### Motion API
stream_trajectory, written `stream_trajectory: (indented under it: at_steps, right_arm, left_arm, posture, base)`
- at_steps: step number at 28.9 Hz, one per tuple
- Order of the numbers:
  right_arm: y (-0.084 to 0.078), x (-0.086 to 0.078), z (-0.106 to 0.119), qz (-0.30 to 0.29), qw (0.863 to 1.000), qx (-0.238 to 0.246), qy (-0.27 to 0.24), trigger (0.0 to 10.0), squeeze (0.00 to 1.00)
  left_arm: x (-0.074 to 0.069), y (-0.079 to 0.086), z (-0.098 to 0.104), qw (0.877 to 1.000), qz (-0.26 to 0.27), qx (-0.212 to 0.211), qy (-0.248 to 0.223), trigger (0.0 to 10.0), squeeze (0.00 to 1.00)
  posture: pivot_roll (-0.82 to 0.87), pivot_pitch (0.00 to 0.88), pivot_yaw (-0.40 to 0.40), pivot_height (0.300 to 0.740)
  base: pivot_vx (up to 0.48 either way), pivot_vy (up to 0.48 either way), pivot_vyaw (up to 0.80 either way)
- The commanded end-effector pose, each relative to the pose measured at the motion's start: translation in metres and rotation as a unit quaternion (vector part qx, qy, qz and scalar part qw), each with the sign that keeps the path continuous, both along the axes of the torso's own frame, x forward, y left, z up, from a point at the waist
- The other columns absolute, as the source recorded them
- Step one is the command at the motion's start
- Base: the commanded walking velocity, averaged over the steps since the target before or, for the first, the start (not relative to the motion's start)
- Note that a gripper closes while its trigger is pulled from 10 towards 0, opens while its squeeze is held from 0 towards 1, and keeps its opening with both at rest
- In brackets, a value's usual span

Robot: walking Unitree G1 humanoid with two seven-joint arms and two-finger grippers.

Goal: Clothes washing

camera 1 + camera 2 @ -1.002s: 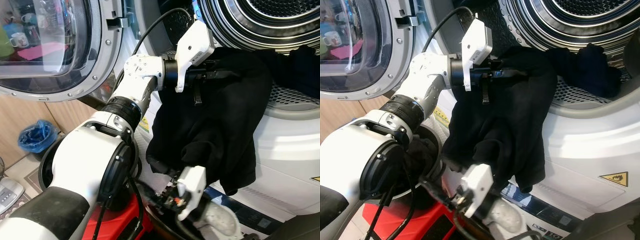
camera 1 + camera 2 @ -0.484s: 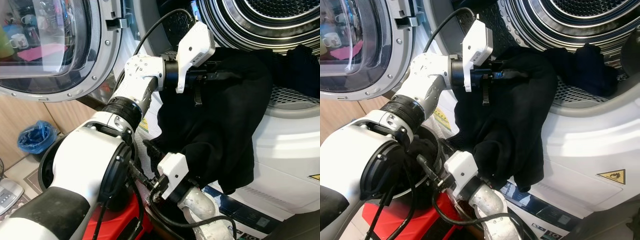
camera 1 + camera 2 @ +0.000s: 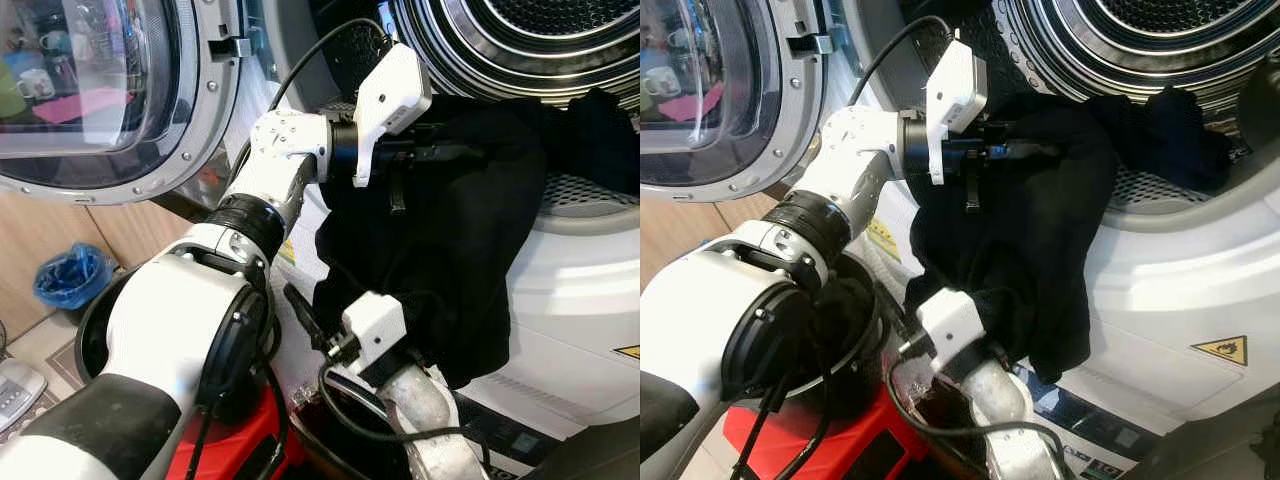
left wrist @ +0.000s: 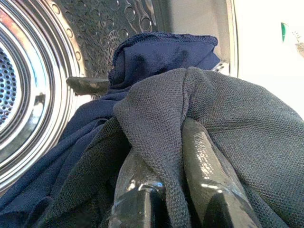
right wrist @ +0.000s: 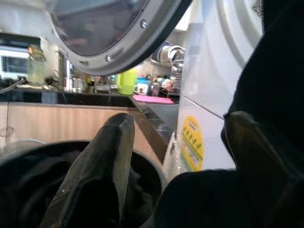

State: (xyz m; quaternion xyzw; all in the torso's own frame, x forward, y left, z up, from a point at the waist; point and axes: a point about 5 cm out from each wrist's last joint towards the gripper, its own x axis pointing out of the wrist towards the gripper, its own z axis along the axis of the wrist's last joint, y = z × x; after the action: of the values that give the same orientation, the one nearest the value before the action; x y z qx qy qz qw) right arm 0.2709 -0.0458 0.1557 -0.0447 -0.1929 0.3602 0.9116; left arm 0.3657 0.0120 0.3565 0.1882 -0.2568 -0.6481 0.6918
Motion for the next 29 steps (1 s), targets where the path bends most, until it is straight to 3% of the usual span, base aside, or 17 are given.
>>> stream_trajectory:
  at_steps: [1,4,7,10,16,17,19,29]
  right_arm:
    - [0.004,-0.02,0.002,0.078,0.997,0.012,0.01,10.0,0.0]
    - [0.005,-0.027,0.0,0.099,0.995,0.012,0.017,10.0,0.0]
    - [-0.001,-0.052,-0.003,0.176,0.982,0.035,0.054,10.0,0.0]
    - [-0.006,-0.062,-0.002,0.199,0.976,0.05,0.068,10.0,0.0]
    - [-0.021,-0.051,-0.015,0.125,0.989,-0.003,0.073,10.0,0.0]
    - [-0.028,-0.04,-0.016,0.069,0.996,-0.004,0.064,10.0,0.0]
    - [-0.031,-0.034,-0.016,0.046,0.997,-0.008,0.06,10.0,0.0]
    - [-0.021,-0.021,-0.013,-0.007,0.998,-0.064,0.023,10.0,0.0]
  left_arm:
    - [-0.002,0.0,0.005,1.0,-0.005,-0.001,-0.009,10.0,0.0]
    - [-0.002,0.0,0.005,1.0,-0.005,-0.002,-0.009,10.0,0.0]
    - [-0.002,0.0,0.006,1.0,-0.003,-0.003,-0.01,10.0,0.0]
    - [-0.002,0.0,0.006,1.0,-0.003,-0.003,-0.01,10.0,0.0]
    - [-0.002,0.0,0.005,1.0,-0.004,-0.004,-0.008,10.0,0.0]
    - [-0.002,0.0,0.005,1.0,-0.004,-0.004,-0.008,10.0,0.0]
    - [-0.002,0.0,0.005,1.0,-0.004,-0.004,-0.008,10.0,0.0]
    - [-0.002,0.001,0.006,1.0,-0.004,-0.005,-0.01,10.0,0.0]
  posture:
    - [0.02,0.103,0.029,0.74]
    - [0.02,0.103,0.029,0.74]
    - [0.02,0.105,0.028,0.74]
    - [0.02,0.105,0.027,0.74]
    - [0.02,0.107,0.026,0.74]
    - [0.02,0.107,0.026,0.74]
    - [0.02,0.107,0.026,0.74]
    - [0.02,0.105,0.029,0.74]
  base:
    - [0.0,0.0,0.0]
    - [0.0,0.0,0.0]
    - [0.0,0.0,0.0]
    - [0.0,0.0,0.0]
    - [0.0,0.0,0.0]
    - [0.0,0.0,0.0]
    - [0.0,0.0,0.0]
    - [0.0,0.0,0.0]
